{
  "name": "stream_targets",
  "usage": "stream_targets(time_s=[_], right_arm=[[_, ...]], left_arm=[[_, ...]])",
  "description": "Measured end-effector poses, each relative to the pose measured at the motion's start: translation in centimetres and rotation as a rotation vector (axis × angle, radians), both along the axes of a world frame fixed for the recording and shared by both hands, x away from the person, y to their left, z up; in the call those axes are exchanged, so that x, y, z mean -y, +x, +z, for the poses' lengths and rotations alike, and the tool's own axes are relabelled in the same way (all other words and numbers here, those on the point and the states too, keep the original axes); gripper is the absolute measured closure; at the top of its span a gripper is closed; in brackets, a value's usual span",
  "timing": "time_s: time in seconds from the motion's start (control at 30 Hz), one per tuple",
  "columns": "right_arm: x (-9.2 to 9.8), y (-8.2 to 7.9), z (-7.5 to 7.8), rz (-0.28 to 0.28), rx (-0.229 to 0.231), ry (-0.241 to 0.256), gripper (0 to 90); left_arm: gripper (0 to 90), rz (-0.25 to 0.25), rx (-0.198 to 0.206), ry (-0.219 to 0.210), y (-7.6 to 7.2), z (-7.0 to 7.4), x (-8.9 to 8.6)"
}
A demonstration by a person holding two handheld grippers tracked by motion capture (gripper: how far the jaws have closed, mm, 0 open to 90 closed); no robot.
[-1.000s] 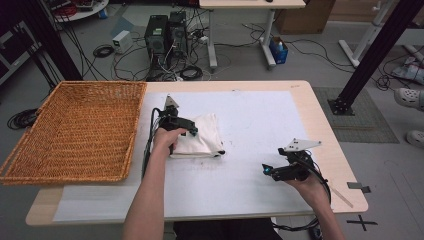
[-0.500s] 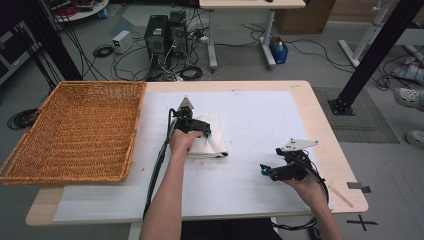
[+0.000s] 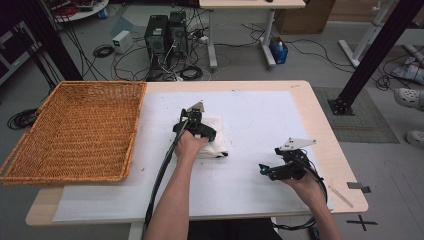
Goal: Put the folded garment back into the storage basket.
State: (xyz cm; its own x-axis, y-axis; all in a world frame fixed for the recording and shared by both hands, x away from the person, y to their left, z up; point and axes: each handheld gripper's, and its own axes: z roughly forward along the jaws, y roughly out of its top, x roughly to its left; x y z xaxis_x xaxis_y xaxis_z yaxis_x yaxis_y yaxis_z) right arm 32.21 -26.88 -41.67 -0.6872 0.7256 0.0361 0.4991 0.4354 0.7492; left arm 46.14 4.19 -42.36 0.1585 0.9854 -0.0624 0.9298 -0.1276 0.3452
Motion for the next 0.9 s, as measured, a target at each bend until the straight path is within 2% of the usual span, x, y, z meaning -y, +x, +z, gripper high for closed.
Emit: stream_targets(time_s=[0.13,0.23,0.4,0.63,0.73,0.9], right_arm=[[0.1,-0.1,-0.1,-0.006,-0.003,0.004,12.1],[0.2,-0.1,0.0,-0.011,-0.004,0.001,12.2],[0.1,0.2,0.0,-0.014,-0.001,0.002,12.2],[-0.5,0.1,0.2,-0.004,0.003,0.004,12.2],[-0.5,0.2,0.3,-0.006,0.005,0.003,12.2],[-0.5,0.4,0.3,-0.011,0.003,0.003,12.2]], left_arm=[[6.8,-0.001,-0.005,0.003,0.0,0.1,0.1],[11.7,-0.002,-0.008,-0.001,-0.1,0.3,0.1],[28.0,-0.011,0.005,-0.016,-0.5,0.7,0.6],[57.1,-0.034,-0.006,-0.051,-0.6,1.1,1.0],[61.3,-0.011,-0.02,-0.057,-0.5,1.2,1.2],[62.8,-0.016,-0.056,-0.034,0.1,1.4,1.6]])
